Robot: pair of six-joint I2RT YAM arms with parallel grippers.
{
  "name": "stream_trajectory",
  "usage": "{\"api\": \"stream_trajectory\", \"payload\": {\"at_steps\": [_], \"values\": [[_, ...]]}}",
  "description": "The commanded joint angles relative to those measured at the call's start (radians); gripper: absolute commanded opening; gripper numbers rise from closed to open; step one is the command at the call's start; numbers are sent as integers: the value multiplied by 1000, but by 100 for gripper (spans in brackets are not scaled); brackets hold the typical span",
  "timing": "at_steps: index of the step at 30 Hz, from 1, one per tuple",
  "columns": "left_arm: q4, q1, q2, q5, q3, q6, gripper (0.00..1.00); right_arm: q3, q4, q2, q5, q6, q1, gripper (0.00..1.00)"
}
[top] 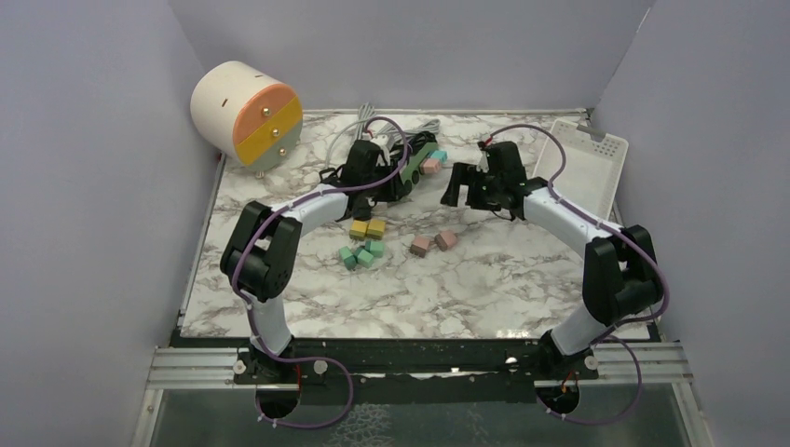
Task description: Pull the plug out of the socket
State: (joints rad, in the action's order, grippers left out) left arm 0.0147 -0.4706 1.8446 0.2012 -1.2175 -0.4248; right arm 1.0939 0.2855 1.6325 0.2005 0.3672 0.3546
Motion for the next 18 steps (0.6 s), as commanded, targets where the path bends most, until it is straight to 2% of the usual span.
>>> {"api": "stream_trajectory", "payload": {"at_steps": [1, 10, 18], "values": [[87, 14, -79, -32, 34, 3, 0, 26, -112, -44, -98, 155, -5, 100], [135, 6, -129, -35, 80, 27, 0, 164, -95, 76, 23, 267, -7, 100], [184, 3, -180, -33, 128, 35, 0, 195, -126, 146, 156, 407, -33, 100]]}}
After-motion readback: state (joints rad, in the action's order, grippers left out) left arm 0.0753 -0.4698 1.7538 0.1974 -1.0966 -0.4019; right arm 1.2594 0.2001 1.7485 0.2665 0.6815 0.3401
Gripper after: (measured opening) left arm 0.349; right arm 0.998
